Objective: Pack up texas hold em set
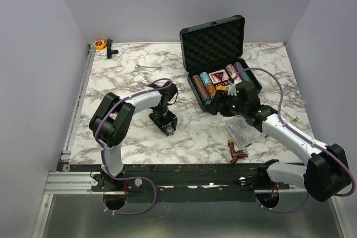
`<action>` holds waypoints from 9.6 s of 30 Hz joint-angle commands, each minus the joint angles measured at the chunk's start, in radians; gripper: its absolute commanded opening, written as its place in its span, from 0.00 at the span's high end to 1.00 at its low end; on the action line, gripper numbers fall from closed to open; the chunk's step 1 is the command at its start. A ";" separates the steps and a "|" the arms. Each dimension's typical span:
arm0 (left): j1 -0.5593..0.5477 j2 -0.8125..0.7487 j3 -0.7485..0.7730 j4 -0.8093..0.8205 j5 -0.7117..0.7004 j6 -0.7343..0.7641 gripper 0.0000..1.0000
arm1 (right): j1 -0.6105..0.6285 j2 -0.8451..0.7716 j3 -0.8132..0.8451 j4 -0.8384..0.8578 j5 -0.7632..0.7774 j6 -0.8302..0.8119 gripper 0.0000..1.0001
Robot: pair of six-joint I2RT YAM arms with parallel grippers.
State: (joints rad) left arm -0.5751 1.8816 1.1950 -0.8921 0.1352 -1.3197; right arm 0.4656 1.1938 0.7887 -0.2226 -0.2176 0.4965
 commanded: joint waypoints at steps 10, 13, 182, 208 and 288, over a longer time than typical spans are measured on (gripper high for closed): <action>0.015 -0.084 -0.060 0.094 -0.077 0.011 1.00 | 0.030 -0.010 -0.370 0.654 -0.251 0.371 0.26; 0.011 -0.128 -0.059 0.090 -0.036 0.011 1.00 | 0.082 0.024 -0.370 0.708 -0.232 0.409 0.26; 0.376 -0.383 0.055 0.333 0.374 0.723 0.26 | -0.151 0.642 0.533 -0.341 0.261 0.196 0.73; 0.376 -0.361 0.060 0.325 0.396 0.723 0.26 | -0.108 0.672 0.573 -0.335 0.224 0.146 0.80; -0.169 0.145 0.170 -0.043 -0.122 0.874 0.43 | -0.079 -0.041 -0.038 -0.023 0.016 -0.018 0.19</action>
State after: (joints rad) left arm -0.7300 1.9751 1.3636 -0.9821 0.0288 -0.4385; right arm 0.3843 1.1370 0.7692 -0.2768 -0.1761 0.4709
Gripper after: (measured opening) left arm 0.610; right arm 0.806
